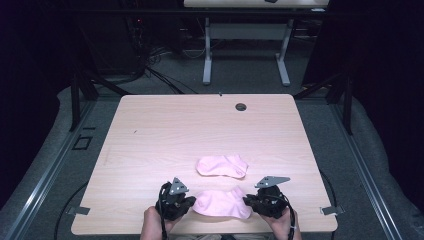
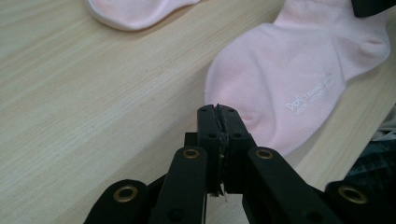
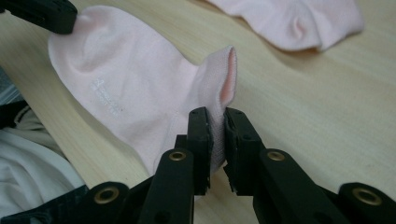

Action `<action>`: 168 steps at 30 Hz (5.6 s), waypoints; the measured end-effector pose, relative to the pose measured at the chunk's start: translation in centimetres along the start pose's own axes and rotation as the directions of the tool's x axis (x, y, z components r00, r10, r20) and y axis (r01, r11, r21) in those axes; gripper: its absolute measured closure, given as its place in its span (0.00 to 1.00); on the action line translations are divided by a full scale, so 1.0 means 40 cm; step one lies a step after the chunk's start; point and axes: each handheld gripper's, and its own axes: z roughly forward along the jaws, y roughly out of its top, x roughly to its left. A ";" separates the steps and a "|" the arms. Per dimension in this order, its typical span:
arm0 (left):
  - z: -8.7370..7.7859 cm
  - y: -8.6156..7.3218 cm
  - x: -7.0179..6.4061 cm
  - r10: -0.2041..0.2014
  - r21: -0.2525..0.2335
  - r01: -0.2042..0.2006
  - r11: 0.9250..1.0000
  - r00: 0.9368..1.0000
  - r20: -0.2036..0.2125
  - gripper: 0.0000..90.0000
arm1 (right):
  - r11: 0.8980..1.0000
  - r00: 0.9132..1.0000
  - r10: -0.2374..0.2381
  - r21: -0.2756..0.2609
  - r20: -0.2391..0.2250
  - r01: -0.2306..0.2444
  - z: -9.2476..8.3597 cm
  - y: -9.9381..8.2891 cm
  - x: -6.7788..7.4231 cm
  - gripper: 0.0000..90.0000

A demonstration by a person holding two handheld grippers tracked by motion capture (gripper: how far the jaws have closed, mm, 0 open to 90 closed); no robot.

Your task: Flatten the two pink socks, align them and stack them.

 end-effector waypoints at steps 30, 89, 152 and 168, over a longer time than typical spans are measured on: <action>0.003 -0.025 -0.015 0.034 0.006 -0.034 0.999 0.991 -0.129 0.40 | 0.997 0.992 -0.074 0.043 0.103 0.069 0.037 -0.023 -0.018 0.65; 0.182 0.224 0.212 -0.058 0.080 0.064 0.995 0.996 -0.071 0.80 | 0.995 0.993 -0.054 0.085 0.104 0.045 0.189 0.233 -0.218 0.76; -0.063 -0.003 0.027 -0.110 -0.036 0.116 0.993 0.983 0.145 0.99 | 0.994 0.992 -0.107 -0.005 -0.060 0.107 -0.022 0.040 -0.030 0.95; -0.033 -0.034 0.020 -0.094 0.013 0.093 0.996 0.993 0.077 0.96 | 0.985 0.986 -0.166 0.047 0.006 0.166 0.022 0.020 -0.009 0.94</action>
